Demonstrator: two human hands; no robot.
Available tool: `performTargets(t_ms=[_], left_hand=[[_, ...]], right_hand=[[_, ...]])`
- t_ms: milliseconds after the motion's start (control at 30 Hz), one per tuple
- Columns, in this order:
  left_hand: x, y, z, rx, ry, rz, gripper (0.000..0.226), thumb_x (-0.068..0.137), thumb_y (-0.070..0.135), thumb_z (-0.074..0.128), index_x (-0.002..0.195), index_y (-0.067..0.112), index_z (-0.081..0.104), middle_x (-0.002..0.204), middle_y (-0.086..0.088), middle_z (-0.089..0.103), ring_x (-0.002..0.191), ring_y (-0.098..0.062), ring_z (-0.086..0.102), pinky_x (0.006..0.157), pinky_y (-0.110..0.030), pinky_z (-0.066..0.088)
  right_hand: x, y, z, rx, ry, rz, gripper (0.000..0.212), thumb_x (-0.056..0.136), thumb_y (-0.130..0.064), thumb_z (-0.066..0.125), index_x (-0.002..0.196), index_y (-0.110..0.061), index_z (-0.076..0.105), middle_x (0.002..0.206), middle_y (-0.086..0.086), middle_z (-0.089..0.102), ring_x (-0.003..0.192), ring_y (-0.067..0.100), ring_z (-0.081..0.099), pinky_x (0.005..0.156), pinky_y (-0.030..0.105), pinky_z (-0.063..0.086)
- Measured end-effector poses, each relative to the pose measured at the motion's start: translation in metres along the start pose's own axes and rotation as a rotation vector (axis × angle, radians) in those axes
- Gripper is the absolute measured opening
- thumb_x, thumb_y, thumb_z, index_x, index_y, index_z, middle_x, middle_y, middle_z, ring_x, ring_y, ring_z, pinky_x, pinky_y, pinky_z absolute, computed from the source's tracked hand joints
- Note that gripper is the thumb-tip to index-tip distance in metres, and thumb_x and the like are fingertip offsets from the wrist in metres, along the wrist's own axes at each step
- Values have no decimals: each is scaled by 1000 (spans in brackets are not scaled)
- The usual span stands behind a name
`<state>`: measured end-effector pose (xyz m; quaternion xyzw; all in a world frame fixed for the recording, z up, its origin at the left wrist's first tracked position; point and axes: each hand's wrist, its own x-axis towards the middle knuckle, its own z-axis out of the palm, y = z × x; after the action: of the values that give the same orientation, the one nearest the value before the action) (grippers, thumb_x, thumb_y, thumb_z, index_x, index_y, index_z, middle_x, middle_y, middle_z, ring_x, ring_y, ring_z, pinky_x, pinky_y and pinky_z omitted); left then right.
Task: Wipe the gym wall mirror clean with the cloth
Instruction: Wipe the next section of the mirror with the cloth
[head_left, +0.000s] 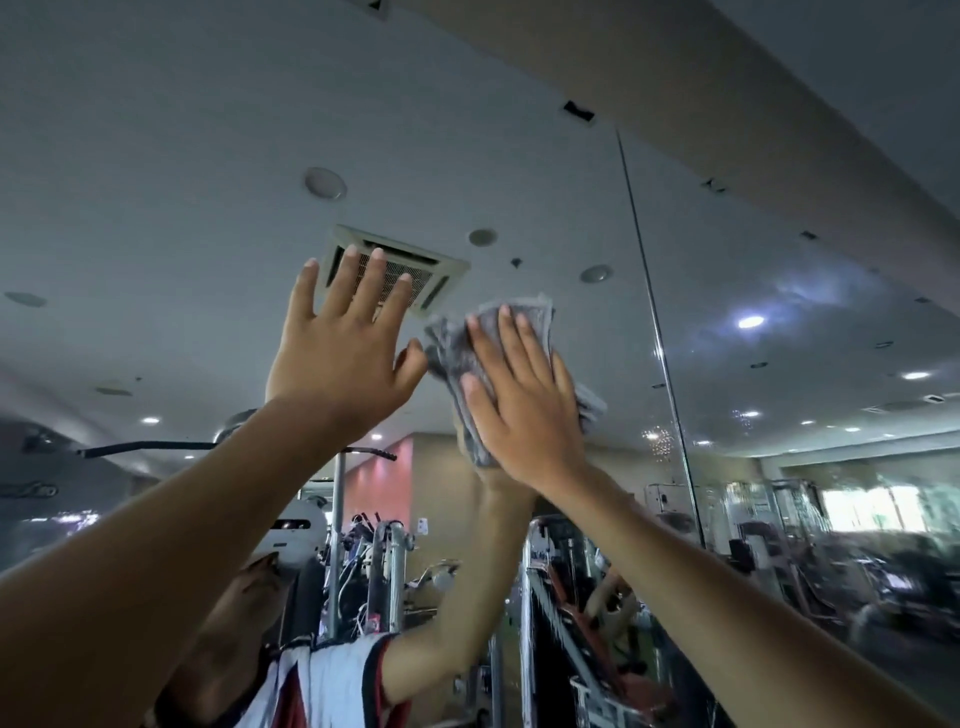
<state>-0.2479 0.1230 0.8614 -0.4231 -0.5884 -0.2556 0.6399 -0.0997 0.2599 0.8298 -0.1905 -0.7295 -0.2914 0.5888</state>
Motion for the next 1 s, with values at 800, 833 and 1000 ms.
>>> performTargets(t_ms=[800, 833, 1000], left_hand=[[-21, 14, 4, 12, 41, -14, 78, 96, 50, 6, 158, 5, 12, 165, -21, 10, 154, -31, 3, 123, -52, -2], [-23, 14, 4, 13, 48, -15, 77, 96, 50, 6, 158, 4, 14, 165, -22, 11, 154, -32, 5, 123, -52, -1], [-30, 16, 7, 23, 51, -13, 79, 96, 54, 7, 158, 5, 14, 165, -21, 12, 154, -31, 6, 124, -53, 1]], right_hand=[[1, 53, -3, -1, 48, 308, 62, 97, -60, 4, 154, -39, -1, 167, -6, 0, 153, 11, -8, 124, 45, 0], [16, 44, -2, -2, 60, 394, 62, 99, -57, 9, 157, -36, 1, 168, -3, 0, 154, 14, -5, 124, 45, 1], [20, -1, 3, -18, 56, 258, 62, 99, -54, 6, 158, -32, 0, 167, 0, -3, 153, 16, -6, 123, 42, -4]])
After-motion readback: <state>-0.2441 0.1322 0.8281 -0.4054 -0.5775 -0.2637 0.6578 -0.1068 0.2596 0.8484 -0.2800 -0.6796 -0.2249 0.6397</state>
